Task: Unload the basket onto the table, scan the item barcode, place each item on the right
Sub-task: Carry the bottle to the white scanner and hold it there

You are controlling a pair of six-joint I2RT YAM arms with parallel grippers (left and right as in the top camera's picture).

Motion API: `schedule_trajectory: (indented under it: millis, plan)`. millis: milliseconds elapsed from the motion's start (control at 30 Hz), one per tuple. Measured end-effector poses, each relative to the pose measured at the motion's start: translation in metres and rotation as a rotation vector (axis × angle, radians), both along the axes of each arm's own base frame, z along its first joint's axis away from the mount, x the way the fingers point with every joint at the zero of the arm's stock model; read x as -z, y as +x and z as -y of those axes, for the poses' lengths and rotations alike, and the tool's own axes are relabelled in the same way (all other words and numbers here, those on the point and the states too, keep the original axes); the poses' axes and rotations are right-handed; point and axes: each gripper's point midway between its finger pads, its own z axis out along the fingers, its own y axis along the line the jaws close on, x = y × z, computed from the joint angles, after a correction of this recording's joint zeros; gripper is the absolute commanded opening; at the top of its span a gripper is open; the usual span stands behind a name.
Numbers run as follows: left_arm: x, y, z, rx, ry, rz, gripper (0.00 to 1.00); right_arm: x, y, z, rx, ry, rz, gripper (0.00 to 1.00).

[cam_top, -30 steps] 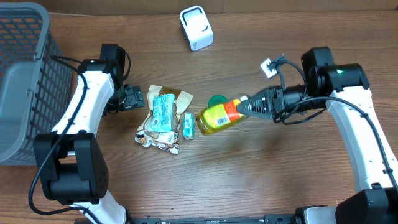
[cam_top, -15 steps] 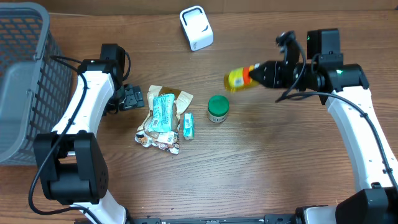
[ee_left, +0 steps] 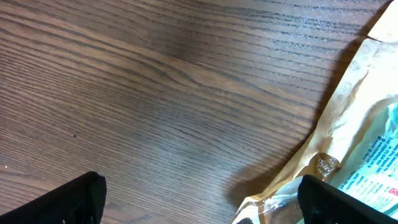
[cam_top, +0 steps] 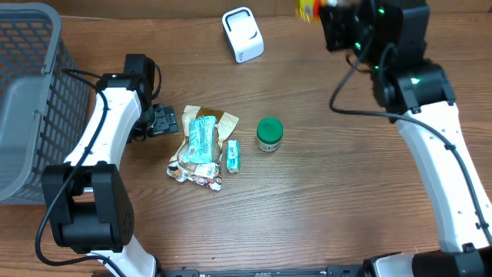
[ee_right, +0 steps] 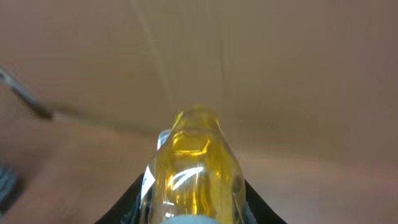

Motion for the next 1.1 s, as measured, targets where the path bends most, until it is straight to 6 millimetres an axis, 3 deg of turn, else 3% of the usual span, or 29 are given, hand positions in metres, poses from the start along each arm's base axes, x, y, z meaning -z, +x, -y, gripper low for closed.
schedule_trajectory:
  millis: [100,200,333,533,600,700,933,1100]
  plan:
    - [0.000,0.000,0.000,0.000,0.000,0.000,1.00,-0.027,0.005,-0.023,-0.002,-0.095,0.153,0.04]
    - [0.000,0.000,0.000,0.000,0.000,0.000,1.00,-0.029,0.018,-0.052,-0.018,-0.231,0.267,0.04]
    - [0.000,0.000,0.000,0.000,0.000,0.000,1.00,0.012,0.051,-0.080,-0.052,-0.436,0.314,0.04]
    - [0.000,0.000,0.000,0.000,0.000,0.000,1.00,0.123,0.097,-0.098,-0.120,-0.684,0.230,0.04]
    - [0.000,0.000,0.000,0.000,0.000,0.000,1.00,0.146,0.103,-0.100,-0.134,-0.716,0.206,0.04]
    - [0.000,0.000,0.000,0.000,0.000,0.000,0.99,0.159,0.111,-0.103,-0.132,-0.735,0.220,0.04]
    - [0.000,0.000,0.000,0.000,0.000,0.000,1.00,0.153,0.123,-0.109,-0.107,-0.718,0.310,0.04]
    - [0.000,0.000,0.000,0.000,0.000,0.000,0.99,0.163,0.122,-0.120,-0.176,-0.739,0.327,0.04]
